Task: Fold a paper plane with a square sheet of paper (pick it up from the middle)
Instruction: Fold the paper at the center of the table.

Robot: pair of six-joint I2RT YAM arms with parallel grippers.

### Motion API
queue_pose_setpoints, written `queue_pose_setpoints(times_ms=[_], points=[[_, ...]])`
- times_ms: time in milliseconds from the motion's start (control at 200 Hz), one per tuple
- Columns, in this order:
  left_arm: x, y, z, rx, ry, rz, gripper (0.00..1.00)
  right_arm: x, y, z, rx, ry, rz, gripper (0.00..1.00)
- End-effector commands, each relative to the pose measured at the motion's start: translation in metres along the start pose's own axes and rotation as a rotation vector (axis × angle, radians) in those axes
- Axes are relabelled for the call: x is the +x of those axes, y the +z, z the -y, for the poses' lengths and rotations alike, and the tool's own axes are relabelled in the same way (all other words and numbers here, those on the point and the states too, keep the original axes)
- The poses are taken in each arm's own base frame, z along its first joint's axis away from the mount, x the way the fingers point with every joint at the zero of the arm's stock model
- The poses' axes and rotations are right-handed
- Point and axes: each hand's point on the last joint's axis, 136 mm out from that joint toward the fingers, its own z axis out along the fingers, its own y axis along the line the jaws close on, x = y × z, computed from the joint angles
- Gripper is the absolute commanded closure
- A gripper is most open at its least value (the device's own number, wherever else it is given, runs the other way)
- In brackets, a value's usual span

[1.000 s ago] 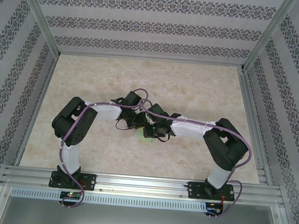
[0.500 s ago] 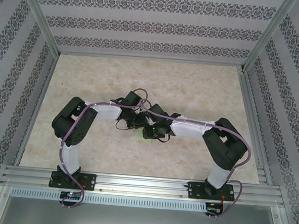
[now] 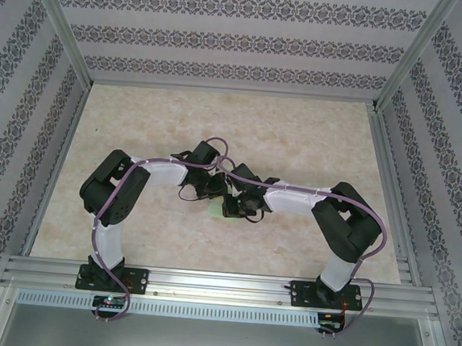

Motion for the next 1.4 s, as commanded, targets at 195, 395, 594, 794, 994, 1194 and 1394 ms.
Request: queue_pose_setpoints(times_ms=[195,395,594,794,994,1194,1394], points=[[0.037,0.021,-0.08,-0.273,-0.104,-0.081,0.94,0.027,0.004,0.02,0.038,-0.001,-0.072,0.92],[0.038,0.021,-0.082,-0.276,-0.107,-0.084,0.95,0.041,0.002,0.024,0.001,0.0,-0.071,0.92],[0.038,0.021,-0.082,-0.274,-0.107,-0.085,0.95,0.05,-0.003,0.025,-0.034,0.0,-0.067,0.93],[0.038,0.021,-0.081,-0.268,-0.101,-0.086,0.95,0.05,-0.011,0.029,-0.06,0.009,-0.046,0.93],[0.037,0.022,-0.076,-0.249,-0.093,-0.089,0.95,0.009,-0.036,-0.005,-0.184,-0.02,0.082,0.93],[0.037,0.023,-0.074,-0.238,-0.092,-0.093,0.95,-0.013,-0.026,-0.011,-0.185,-0.012,0.089,0.93],[0.038,0.023,-0.074,-0.236,-0.092,-0.096,0.95,-0.021,-0.013,-0.003,-0.148,0.006,0.081,0.95]])
